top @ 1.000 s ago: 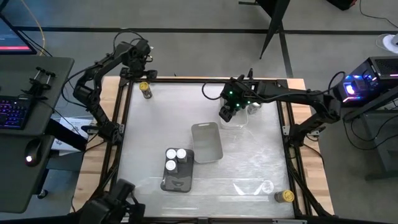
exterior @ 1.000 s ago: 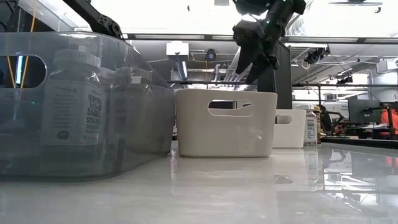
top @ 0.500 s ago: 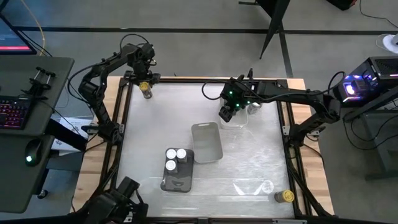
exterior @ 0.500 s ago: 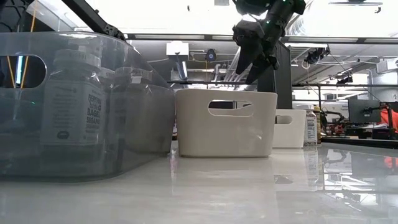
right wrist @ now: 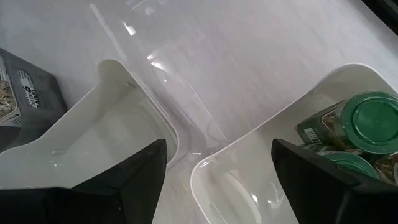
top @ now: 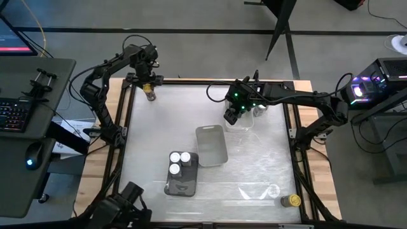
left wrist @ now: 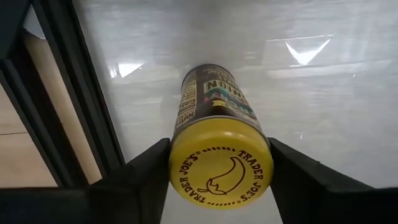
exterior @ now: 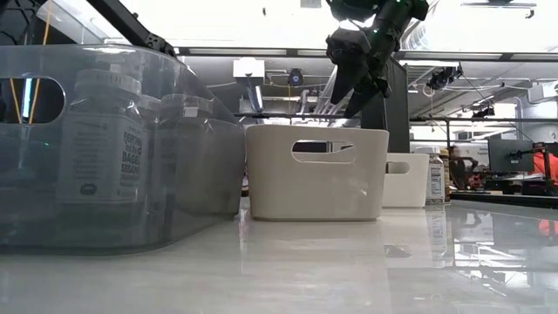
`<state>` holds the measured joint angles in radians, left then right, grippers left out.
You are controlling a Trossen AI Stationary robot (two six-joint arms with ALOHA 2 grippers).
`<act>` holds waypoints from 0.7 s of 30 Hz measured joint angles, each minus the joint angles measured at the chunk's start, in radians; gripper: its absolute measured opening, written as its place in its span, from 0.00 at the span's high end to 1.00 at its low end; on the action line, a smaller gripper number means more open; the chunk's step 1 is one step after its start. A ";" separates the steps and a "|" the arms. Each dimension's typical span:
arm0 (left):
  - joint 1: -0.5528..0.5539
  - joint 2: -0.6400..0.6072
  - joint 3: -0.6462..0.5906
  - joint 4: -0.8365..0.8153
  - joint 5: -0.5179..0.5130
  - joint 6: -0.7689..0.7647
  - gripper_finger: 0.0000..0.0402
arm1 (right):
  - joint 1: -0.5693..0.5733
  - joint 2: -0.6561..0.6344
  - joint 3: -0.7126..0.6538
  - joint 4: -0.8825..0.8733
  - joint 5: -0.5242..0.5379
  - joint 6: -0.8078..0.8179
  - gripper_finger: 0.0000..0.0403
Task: Sort spices by type
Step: Put the yellow seasoning bottle into the gray bin
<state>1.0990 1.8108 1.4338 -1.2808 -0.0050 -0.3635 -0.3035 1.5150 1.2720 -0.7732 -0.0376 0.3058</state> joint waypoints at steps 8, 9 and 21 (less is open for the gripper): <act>-0.041 -0.012 0.000 -0.004 0.001 0.060 0.53 | 0.000 -0.006 0.000 -0.005 0.000 -0.015 0.29; -0.045 -0.021 0.005 -0.009 0.001 0.069 0.53 | 0.000 -0.015 0.000 -0.010 0.000 -0.021 0.29; -0.304 -0.262 0.225 0.005 0.047 0.137 0.53 | -0.072 -0.269 0.000 -0.060 0.106 0.006 0.29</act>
<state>0.7946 1.5493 1.6587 -1.2758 0.0416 -0.2267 -0.3750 1.2459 1.2720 -0.8329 0.0687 0.3114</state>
